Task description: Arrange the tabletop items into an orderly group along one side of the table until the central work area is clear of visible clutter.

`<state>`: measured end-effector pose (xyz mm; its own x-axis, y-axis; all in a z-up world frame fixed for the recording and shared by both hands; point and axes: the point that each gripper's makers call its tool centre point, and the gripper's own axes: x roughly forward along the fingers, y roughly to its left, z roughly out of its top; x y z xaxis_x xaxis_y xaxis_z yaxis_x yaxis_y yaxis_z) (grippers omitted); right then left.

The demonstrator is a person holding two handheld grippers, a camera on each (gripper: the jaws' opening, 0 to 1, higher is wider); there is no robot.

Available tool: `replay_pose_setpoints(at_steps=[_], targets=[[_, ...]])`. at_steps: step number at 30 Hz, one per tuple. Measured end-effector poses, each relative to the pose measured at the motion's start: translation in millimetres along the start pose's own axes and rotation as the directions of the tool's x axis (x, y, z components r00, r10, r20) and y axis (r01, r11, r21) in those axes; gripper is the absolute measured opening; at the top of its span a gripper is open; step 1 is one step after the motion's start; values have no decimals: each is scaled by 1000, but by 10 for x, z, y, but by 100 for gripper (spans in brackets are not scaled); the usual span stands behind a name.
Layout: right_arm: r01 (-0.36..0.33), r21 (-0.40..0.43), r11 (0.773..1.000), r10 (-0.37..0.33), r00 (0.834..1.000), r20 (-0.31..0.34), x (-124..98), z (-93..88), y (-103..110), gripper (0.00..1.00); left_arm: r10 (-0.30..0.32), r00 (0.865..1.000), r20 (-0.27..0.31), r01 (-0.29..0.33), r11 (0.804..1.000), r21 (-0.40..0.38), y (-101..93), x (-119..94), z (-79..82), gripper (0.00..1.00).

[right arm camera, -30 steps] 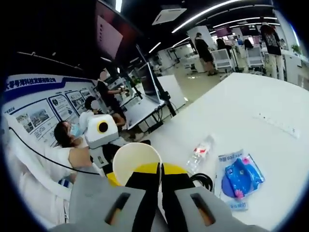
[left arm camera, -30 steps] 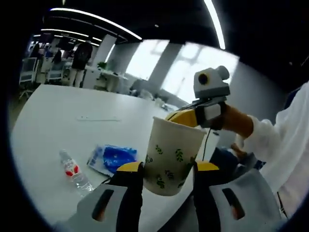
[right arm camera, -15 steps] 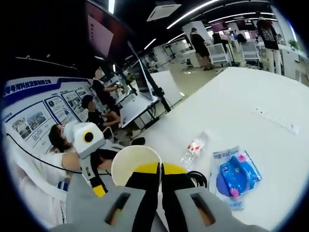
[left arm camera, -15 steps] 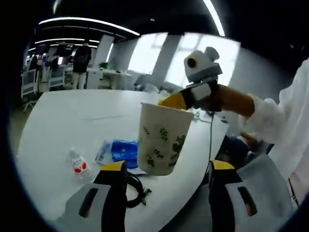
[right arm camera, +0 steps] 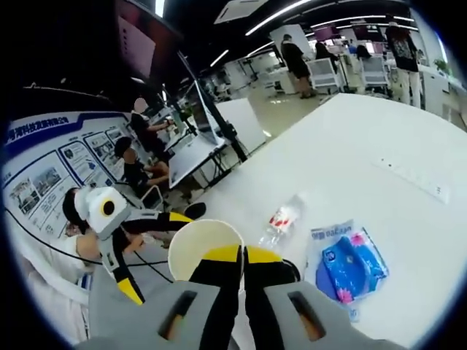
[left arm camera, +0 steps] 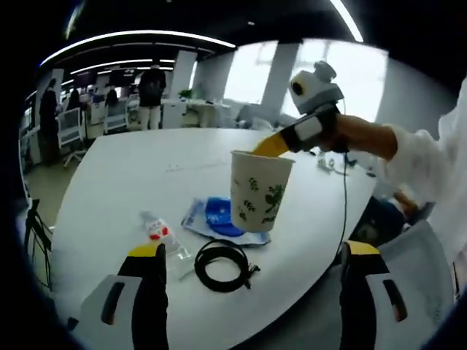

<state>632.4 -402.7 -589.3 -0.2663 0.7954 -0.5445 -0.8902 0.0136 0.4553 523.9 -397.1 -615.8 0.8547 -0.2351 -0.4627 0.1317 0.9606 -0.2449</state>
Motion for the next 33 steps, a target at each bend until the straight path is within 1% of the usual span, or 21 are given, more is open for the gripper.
replay_pose_setpoints(at_steps=[3,5,6,8,10,12,16,19,22,24,28,33], targets=[[10,11,1000,-10,1000,-6,50,1,-53,0,-2,1000,5,2,1000,2,-13,-26,-12,97],[13,17,1000,-13,1000,-9,76,8,-72,0,-13,1000,5,13,1000,-2,-23,-20,-60,96],[18,20,1000,-18,1000,-8,94,22,-87,0,-17,1000,-10,17,1000,-5,-26,-16,-105,95],[23,21,1000,-23,1000,-6,115,48,-103,0,-14,999,-36,14,1000,-3,-16,-24,-142,95],[29,17,999,-29,1000,-5,137,73,-117,0,-10,1000,-18,10,1000,3,-2,-27,-96,94],[39,9,999,-39,999,-8,157,85,-144,0,-6,1000,-3,6,1000,-21,35,-37,-76,94],[62,-1,998,-62,998,-11,199,107,-229,0,-1,1000,1,1,1000,-31,20,-40,-73,93],[79,5,997,-79,997,-7,237,145,-331,0,-14,1000,14,14,999,-35,-27,-34,-44,92],[91,12,996,-91,996,-2,258,171,-389,0,-8,1000,12,8,1000,-29,3,-21,-51,92],[99,12,995,-99,995,2,270,196,-432,0,5,1000,14,-4,999,-47,44,-24,-45,91],[116,20,993,-117,993,12,298,260,-569,0,18,999,32,-16,998,-59,89,-61,-20,91],[150,29,988,-151,988,31,353,347,-753,0,23,999,32,-21,998,-61,95,-57,-26,91]])
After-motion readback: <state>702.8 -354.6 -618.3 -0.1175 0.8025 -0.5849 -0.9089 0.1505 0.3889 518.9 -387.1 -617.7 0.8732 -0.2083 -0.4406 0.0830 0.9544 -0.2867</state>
